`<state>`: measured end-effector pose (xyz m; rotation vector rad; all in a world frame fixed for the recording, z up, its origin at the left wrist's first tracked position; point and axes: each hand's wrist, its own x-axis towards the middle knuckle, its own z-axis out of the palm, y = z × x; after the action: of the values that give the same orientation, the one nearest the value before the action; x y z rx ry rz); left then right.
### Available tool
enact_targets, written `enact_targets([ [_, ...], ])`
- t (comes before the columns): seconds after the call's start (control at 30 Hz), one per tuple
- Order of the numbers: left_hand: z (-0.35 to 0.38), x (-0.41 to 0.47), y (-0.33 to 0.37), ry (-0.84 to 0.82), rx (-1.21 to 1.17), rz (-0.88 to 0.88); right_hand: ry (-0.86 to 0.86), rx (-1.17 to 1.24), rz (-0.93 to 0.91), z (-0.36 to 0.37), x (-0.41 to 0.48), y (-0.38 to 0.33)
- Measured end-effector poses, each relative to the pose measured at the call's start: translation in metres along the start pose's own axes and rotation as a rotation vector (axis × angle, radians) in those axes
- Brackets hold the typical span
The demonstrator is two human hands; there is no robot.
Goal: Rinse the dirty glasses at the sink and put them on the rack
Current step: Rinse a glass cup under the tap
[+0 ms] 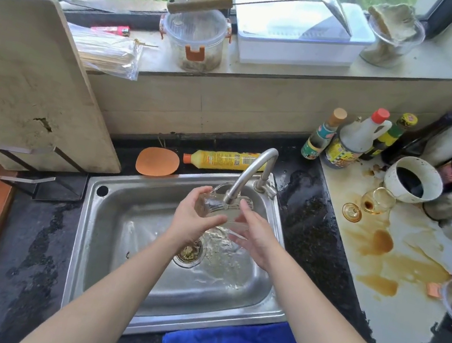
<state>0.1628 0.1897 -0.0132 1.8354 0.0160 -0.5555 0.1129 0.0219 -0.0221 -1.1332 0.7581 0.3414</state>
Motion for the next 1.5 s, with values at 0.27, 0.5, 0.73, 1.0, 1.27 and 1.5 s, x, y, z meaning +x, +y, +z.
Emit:
enact_targets([
  [0.27, 0.007, 0.005, -0.002, 0.037, -0.167, -0.224, -0.075, -0.189, -0.083, -0.003, -0.003, -0.008],
  [0.5, -0.003, 0.006, -0.003, 0.073, -0.349, -0.417, -0.183, -0.231, -0.092, 0.000, 0.000, -0.003],
  [0.73, -0.006, 0.000, -0.009, 0.024, -0.574, -0.388, -0.172, -0.286, -0.069, 0.006, -0.002, -0.009],
  [1.0, -0.006, 0.001, -0.012, 0.060, -0.413, -0.419, -0.122, -0.531, -0.240, 0.006, -0.005, -0.005],
  [1.27, -0.008, -0.003, -0.016, 0.034, -0.435, -0.338, -0.100, -0.416, -0.179, 0.015, -0.012, -0.013],
  [1.5, -0.014, -0.007, -0.008, 0.067, -0.527, -0.439, -0.155, -0.417, -0.166, 0.016, -0.019, -0.012],
])
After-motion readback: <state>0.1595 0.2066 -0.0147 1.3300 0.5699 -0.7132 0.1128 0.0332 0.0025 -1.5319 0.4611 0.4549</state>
